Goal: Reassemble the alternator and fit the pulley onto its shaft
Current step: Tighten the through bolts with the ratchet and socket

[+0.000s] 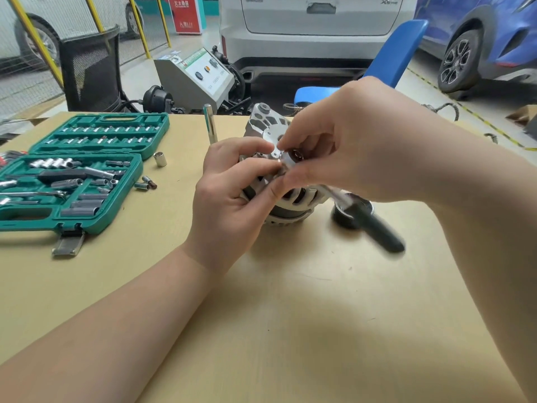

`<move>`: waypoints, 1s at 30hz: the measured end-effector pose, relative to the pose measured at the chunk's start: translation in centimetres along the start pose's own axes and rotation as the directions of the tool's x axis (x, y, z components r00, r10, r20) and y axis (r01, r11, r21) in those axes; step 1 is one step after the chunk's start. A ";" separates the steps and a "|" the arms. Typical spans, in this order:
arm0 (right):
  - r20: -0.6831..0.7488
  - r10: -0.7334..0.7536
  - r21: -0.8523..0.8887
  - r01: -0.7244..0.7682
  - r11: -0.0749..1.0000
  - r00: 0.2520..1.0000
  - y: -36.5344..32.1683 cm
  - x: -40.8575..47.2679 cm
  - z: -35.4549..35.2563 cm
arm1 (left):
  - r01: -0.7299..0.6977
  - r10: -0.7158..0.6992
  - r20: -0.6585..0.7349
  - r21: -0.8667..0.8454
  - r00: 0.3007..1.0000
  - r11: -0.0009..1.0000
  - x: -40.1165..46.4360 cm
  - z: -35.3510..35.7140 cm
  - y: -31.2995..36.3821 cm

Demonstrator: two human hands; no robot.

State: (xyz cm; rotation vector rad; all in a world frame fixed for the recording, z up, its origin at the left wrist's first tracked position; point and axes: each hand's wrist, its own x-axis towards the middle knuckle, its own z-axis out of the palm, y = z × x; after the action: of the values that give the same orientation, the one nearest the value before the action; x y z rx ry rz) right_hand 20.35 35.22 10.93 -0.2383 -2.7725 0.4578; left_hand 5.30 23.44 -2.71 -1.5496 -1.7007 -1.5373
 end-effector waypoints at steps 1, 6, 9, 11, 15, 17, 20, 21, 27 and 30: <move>0.013 -0.032 -0.026 0.032 0.999 0.999 0.2 0.0 -0.1 | -0.005 0.005 0.008 0.008 1.000 1.000 0.1 0.0 0.0; 0.044 -0.104 -0.094 0.108 0.990 0.994 0.4 0.4 -0.1 | -0.038 0.038 0.017 0.012 0.999 0.999 -0.1 0.0 -0.3; 0.021 0.001 0.003 -0.001 1.000 1.000 0.1 0.3 -0.2 | -0.045 0.045 -0.014 0.001 0.999 0.999 -0.2 0.2 -0.6; -0.011 0.064 0.061 -0.063 0.996 0.998 0.2 0.5 0.2 | -0.053 0.053 -0.018 -0.010 0.998 0.999 -0.2 0.3 -0.7; -0.058 0.072 0.091 -0.066 0.994 0.996 0.3 0.8 0.9 | -0.057 0.056 -0.036 -0.019 0.998 0.998 -0.2 0.3 -0.7; -0.044 0.048 0.102 -0.043 0.994 0.998 0.4 0.6 0.7 | -0.051 0.051 -0.023 -0.011 0.998 0.999 -0.2 0.2 -0.5; -0.011 -0.055 0.026 0.056 0.998 0.998 0.8 0.3 0.3 | -0.037 0.037 0.012 0.008 0.999 0.999 -0.1 0.1 -0.3; -0.010 -0.096 -0.020 0.096 0.995 0.995 1.0 0.4 0.3 | -0.035 0.035 0.018 0.012 0.999 0.999 -0.1 0.0 -0.3; -0.009 -0.084 0.027 0.084 0.996 0.996 1.0 0.4 0.3 | -0.046 0.046 0.008 0.022 0.999 0.999 -0.3 0.1 -0.5; -0.022 0.032 0.093 -0.030 0.995 0.999 0.6 0.5 0.5 | -0.066 0.067 -0.036 0.023 0.997 0.998 -0.3 0.3 -0.4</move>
State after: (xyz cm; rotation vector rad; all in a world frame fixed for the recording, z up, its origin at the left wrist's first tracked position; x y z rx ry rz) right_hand 19.78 35.74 10.42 -0.2637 -2.7193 0.5863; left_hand 5.18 23.63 -3.24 -1.5415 -1.6237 -1.4999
